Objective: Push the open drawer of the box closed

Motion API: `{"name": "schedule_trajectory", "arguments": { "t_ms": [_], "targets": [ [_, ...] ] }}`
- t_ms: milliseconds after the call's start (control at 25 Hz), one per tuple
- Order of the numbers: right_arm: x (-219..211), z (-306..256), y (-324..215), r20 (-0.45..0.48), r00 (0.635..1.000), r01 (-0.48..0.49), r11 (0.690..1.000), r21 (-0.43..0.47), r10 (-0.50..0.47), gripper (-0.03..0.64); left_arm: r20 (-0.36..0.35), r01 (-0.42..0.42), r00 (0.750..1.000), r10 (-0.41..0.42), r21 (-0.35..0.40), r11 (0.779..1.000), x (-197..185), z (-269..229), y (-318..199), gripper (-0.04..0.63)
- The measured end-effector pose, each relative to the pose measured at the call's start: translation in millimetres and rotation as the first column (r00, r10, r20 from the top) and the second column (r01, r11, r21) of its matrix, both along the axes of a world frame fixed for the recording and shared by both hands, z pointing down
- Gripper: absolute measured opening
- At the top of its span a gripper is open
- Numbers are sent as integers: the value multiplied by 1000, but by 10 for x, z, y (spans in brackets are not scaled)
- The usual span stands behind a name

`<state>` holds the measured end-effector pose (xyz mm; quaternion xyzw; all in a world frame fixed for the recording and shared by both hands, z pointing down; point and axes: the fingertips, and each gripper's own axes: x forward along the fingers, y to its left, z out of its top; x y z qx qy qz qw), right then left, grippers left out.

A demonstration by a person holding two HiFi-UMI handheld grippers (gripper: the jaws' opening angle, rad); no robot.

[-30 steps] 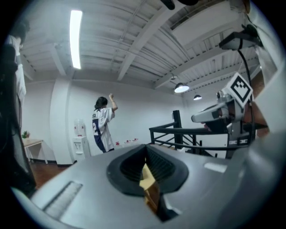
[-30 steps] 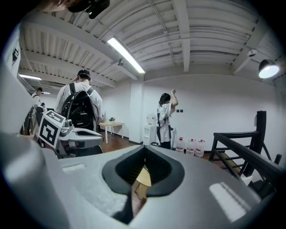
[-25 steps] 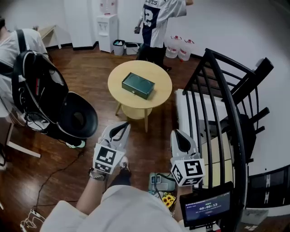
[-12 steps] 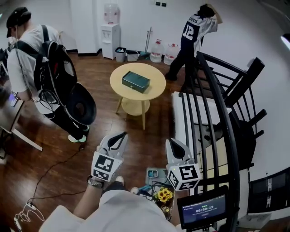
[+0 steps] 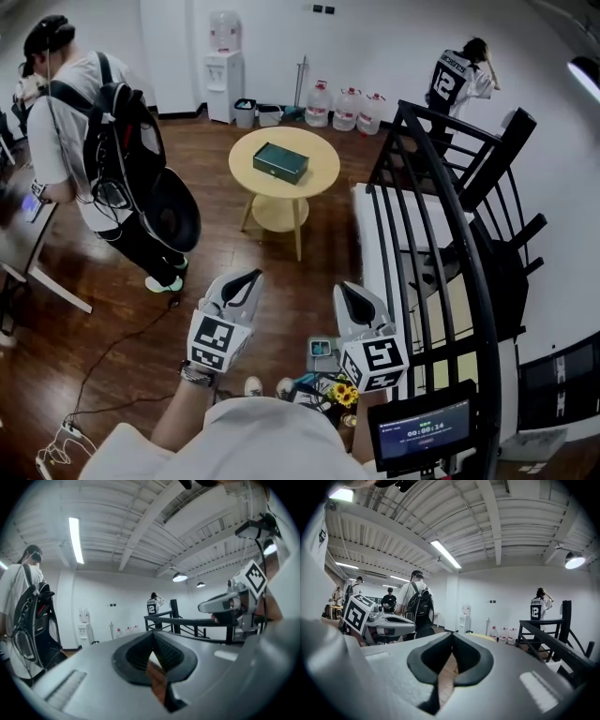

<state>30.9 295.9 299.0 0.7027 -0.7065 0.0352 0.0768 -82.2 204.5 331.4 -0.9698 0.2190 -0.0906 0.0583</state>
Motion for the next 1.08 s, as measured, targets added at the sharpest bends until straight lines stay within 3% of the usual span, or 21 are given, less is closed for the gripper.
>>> {"name": "schedule_trajectory", "arguments": {
  "t_ms": [1080],
  "targets": [
    [-322, -138, 307, -6, 1000, -23, 999, 29, 23, 3, -18, -23, 1000, 24, 23, 999, -310, -96, 340, 8]
  ]
}}
